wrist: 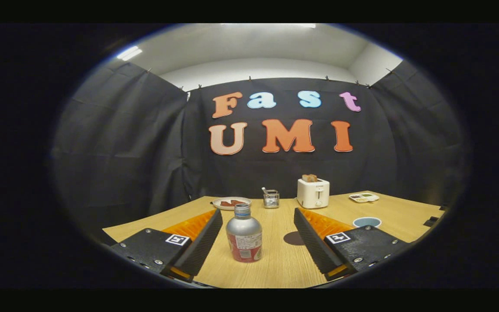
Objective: Take the bottle from table, then pour the juice into the cup, finally place the bottle on the coaster
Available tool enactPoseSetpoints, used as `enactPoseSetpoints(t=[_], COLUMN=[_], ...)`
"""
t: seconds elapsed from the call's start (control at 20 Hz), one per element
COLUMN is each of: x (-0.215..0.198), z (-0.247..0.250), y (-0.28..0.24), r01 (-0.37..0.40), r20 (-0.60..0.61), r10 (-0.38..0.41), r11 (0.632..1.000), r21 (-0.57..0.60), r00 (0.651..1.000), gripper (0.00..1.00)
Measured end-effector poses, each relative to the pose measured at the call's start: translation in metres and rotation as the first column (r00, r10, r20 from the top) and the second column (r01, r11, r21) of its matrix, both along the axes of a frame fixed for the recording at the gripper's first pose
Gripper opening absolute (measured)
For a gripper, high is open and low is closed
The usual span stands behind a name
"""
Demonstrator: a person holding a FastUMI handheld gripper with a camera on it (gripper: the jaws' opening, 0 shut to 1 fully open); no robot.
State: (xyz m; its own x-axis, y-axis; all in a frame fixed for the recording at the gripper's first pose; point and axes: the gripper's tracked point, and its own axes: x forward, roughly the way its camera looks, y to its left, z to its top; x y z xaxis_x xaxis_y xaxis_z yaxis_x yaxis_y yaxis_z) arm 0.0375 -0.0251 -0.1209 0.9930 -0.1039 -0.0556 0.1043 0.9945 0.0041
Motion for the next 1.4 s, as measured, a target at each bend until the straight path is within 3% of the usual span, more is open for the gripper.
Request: enactPoseSetpoints(t=[0.6, 1.1, 1.4], x=[0.042, 0.049, 0.046], z=[-0.065, -0.109, -0.123], y=[0.021, 0.023, 0.02], r01=[-0.023, -0.036, -0.036], r20=[-0.137, -0.248, -0.276], r10=[0.017, 0.023, 0.025], r11=[0.999, 0.998, 0.999], r21=[-0.042, -0.049, -0.036], r00=[0.99, 0.968, 0.961], gripper=[0.99, 0.93, 0.8])
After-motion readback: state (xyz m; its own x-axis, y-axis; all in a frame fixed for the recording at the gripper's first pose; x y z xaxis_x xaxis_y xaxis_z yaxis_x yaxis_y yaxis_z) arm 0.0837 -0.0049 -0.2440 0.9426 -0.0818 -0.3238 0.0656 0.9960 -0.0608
